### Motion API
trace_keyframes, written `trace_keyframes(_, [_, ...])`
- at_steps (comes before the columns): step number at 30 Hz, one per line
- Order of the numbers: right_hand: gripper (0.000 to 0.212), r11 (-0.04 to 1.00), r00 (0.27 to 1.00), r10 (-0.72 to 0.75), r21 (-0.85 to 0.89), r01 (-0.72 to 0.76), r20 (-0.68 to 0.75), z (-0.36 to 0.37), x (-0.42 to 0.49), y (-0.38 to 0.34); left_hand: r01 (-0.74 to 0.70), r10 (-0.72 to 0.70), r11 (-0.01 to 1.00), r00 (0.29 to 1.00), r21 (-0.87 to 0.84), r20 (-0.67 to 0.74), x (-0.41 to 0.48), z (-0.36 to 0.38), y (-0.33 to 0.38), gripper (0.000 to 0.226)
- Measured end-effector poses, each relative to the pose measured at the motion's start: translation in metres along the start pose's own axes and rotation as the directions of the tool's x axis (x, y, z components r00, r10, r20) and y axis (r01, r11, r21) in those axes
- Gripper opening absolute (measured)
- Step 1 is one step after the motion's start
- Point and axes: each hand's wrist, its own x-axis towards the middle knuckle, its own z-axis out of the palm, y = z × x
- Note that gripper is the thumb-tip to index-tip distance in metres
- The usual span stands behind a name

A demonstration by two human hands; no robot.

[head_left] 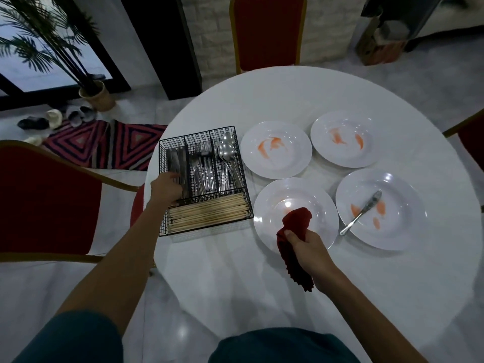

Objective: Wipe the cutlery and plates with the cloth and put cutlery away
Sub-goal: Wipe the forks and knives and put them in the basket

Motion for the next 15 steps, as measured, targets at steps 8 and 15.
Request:
trace_keyframes(8, [0.025, 0.995, 1.0, 0.017, 0.104, -0.015, -0.02, -0.011, -0.006, 0.001, -0.17, 0.189, 0.975, 0.972, 0.142, -0.138, -0.026, 0.041, 0.007, 0.037])
trace_keyframes(15, [0.048, 0.959, 0.997, 0.018, 0.284, 0.005, -0.08, -0.028, -0.01, 0.008, -0.445, 0.448, 0.894, 0.884, -0.053, 0.132, -0.14, 0.136, 0.069, 0.026])
